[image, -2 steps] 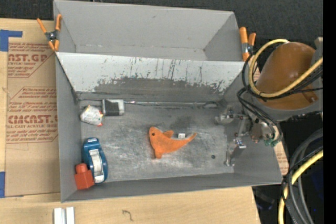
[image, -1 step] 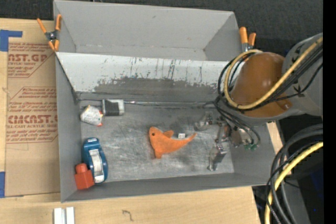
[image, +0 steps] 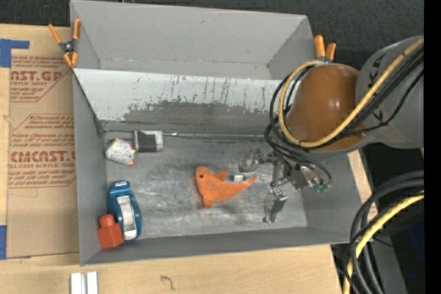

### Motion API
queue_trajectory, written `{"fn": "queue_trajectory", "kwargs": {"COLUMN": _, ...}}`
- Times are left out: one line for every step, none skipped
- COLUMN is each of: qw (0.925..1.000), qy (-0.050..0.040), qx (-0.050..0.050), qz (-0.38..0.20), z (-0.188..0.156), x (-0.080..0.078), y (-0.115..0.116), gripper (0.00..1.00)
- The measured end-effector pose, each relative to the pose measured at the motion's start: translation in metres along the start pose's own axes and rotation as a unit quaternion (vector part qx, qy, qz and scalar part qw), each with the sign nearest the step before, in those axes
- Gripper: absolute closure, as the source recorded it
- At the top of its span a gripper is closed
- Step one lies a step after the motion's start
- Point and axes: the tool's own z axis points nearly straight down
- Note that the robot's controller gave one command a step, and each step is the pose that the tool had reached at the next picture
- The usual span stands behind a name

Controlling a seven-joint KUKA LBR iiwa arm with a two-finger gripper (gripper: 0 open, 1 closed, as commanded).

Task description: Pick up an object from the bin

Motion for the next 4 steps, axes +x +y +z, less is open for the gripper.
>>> {"fn": "queue_trajectory", "kwargs": {"qw": 0.9999, "qy": -0.0041, "qx": 0.001, "qz": -0.016, "z": 0.009, "x": -0.019, "y": 0.025, "gripper": 0.00}}
{"fn": "queue_trajectory", "kwargs": {"qw": 1.0000, "qy": -0.0038, "qx": 0.001, "qz": -0.004, "z": 0.066, "x": -0.014, "y": 0.035, "gripper": 0.00}}
{"fn": "queue_trajectory", "kwargs": {"qw": 0.9981, "qy": -0.0052, "qx": 0.001, "qz": 0.061, "z": 0.068, "x": -0.015, "y": 0.047, "gripper": 1.00}}
{"fn": "queue_trajectory", "kwargs": {"qw": 0.9981, "qy": -0.0052, "qx": 0.001, "qz": 0.061, "z": 0.068, "x": -0.015, "y": 0.047, "gripper": 1.00}}
